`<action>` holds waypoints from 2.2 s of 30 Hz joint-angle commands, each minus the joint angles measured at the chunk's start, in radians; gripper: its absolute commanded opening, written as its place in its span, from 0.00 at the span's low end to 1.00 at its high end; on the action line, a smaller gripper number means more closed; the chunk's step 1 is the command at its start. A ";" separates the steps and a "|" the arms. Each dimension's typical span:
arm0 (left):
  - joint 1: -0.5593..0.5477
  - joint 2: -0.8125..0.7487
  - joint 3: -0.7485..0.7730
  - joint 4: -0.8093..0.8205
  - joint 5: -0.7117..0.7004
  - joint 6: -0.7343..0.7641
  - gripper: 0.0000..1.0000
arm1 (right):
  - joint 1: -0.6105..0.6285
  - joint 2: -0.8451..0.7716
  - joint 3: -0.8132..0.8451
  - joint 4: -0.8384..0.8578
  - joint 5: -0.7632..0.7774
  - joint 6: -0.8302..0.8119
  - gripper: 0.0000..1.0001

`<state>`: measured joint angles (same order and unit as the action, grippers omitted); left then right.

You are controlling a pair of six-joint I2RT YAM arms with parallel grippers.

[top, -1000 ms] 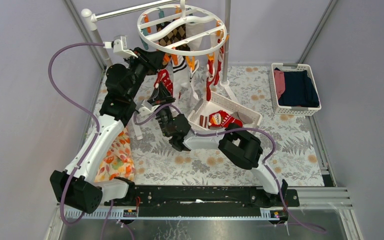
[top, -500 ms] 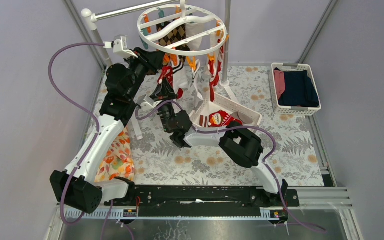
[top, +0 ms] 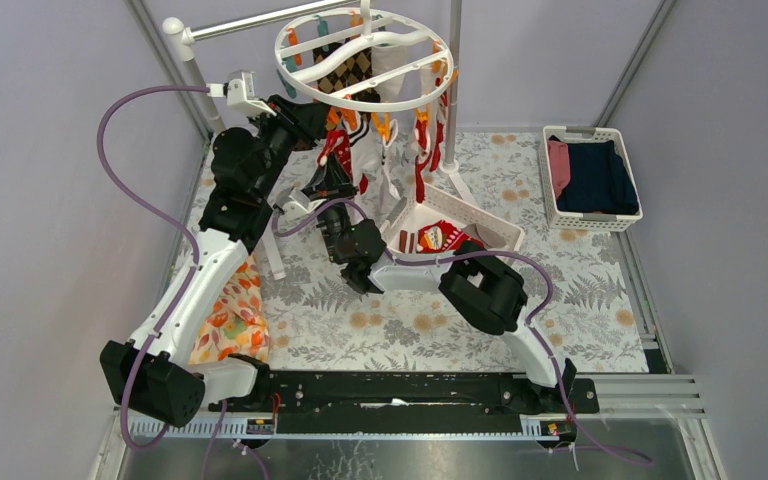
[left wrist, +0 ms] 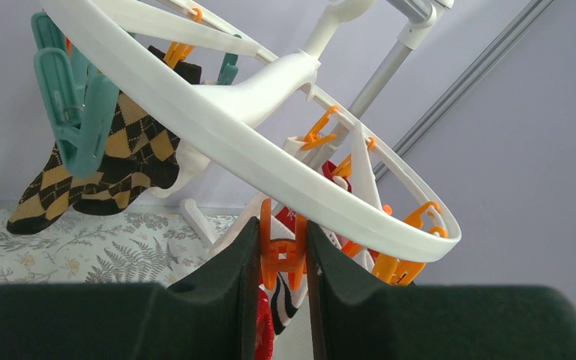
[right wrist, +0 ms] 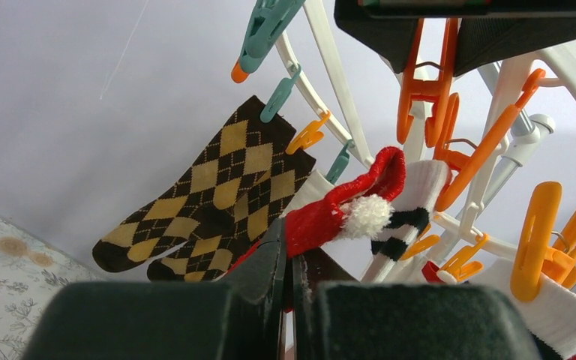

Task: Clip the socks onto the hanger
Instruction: Clamp the sock onto the hanger.

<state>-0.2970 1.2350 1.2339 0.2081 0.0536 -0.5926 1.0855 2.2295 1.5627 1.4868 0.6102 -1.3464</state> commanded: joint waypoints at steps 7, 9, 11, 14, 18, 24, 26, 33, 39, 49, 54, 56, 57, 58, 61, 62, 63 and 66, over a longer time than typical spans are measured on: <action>-0.005 -0.025 0.009 -0.016 0.011 0.022 0.10 | -0.008 -0.087 0.023 0.227 0.002 -0.006 0.00; -0.005 -0.027 0.009 -0.016 0.012 0.024 0.10 | -0.008 -0.100 0.012 0.228 -0.002 0.007 0.00; -0.004 -0.027 0.010 -0.016 0.011 0.024 0.10 | -0.009 -0.100 0.013 0.227 -0.001 0.007 0.00; -0.005 -0.030 0.010 -0.018 0.016 0.026 0.10 | -0.010 -0.102 0.013 0.228 -0.009 0.005 0.00; -0.005 -0.032 0.009 -0.019 0.021 0.028 0.10 | -0.012 -0.103 0.012 0.212 -0.018 0.004 0.00; -0.004 -0.036 0.006 -0.018 0.025 0.030 0.10 | -0.016 -0.115 0.000 0.171 -0.018 0.027 0.00; -0.004 -0.038 0.004 -0.018 0.027 0.032 0.10 | -0.018 -0.118 -0.004 0.164 -0.016 0.033 0.00; -0.004 -0.043 -0.001 -0.013 0.038 0.033 0.10 | -0.024 -0.134 -0.013 0.116 -0.019 0.065 0.00; -0.004 -0.049 -0.003 -0.007 0.045 0.034 0.10 | -0.024 -0.143 -0.029 0.085 -0.011 0.090 0.00; 0.002 -0.071 -0.025 0.019 0.054 0.035 0.09 | -0.027 -0.138 -0.026 0.042 0.004 0.110 0.00; 0.007 -0.078 -0.035 0.028 0.061 0.033 0.09 | -0.029 -0.136 -0.027 0.037 0.011 0.119 0.00; 0.010 -0.081 -0.038 0.034 0.063 0.030 0.09 | -0.029 -0.136 -0.026 0.031 0.011 0.122 0.00; 0.012 -0.083 -0.041 0.037 0.064 0.030 0.09 | -0.029 -0.134 -0.026 0.028 0.011 0.121 0.00; 0.013 -0.083 -0.040 0.039 0.068 0.028 0.09 | -0.029 -0.134 -0.025 0.023 0.011 0.124 0.00; 0.015 -0.082 -0.045 0.051 0.077 0.020 0.09 | -0.030 -0.134 -0.024 0.012 0.012 0.132 0.00; 0.015 -0.083 -0.046 0.055 0.081 0.018 0.09 | -0.030 -0.132 -0.024 0.012 0.011 0.133 0.00; 0.015 -0.083 -0.048 0.057 0.084 0.016 0.09 | -0.030 -0.130 -0.023 0.011 0.011 0.132 0.00; 0.016 -0.084 -0.053 0.064 0.093 0.013 0.09 | -0.030 -0.130 -0.020 0.004 0.009 0.136 0.00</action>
<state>-0.2871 1.1683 1.1976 0.2031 0.1200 -0.5774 1.0657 2.1460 1.5330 1.4624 0.6102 -1.2297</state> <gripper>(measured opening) 0.293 0.027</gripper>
